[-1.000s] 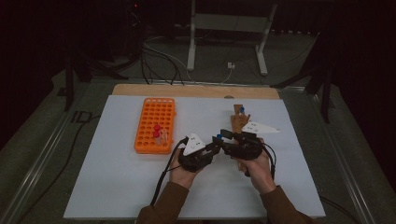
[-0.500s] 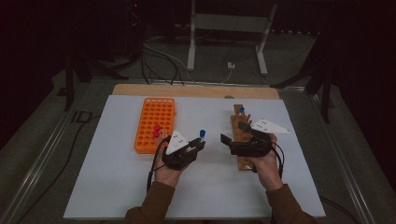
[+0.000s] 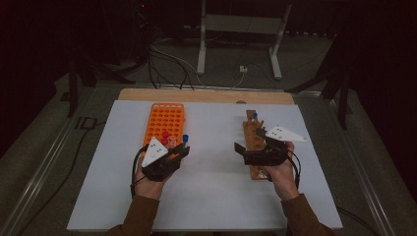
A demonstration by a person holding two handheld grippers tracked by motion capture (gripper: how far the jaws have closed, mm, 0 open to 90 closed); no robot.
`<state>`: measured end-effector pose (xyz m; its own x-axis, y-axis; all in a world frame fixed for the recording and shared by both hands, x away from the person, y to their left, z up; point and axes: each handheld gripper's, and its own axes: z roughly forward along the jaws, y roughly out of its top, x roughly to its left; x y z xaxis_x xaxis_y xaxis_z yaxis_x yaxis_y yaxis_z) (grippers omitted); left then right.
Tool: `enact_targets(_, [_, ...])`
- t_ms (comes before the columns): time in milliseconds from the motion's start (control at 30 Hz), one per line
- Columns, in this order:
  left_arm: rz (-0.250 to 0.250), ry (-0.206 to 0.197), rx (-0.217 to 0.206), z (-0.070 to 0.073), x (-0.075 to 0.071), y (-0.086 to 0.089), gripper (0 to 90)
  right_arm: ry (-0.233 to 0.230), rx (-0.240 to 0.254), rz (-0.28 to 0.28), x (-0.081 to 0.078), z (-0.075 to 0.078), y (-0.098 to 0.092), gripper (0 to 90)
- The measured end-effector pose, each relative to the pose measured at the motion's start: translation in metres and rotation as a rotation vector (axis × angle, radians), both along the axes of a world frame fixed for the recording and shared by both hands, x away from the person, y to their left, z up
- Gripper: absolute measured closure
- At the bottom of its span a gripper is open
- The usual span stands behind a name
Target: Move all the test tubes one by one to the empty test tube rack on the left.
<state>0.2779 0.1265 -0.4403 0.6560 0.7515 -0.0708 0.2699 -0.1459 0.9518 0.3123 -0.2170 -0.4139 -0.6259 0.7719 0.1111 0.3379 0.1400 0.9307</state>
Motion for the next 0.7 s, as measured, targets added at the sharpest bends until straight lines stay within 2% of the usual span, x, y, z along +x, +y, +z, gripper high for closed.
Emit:
enact_targets(333, [0.124,-0.045,-0.062,0.012,0.001,0.037,77.5,0.002,0.005,-0.007,0.0,0.0,-0.001,0.1])
enact_targets(600, [0.206,-0.066,-0.083,0.01,0.009,0.053,77.4,0.001,0.008,-0.008,0.0,0.0,-0.002,0.1])
enact_targets(700, [0.232,-0.064,-0.075,0.008,0.014,0.056,77.4,-0.002,0.01,-0.009,0.0,0.0,-0.002,0.1])
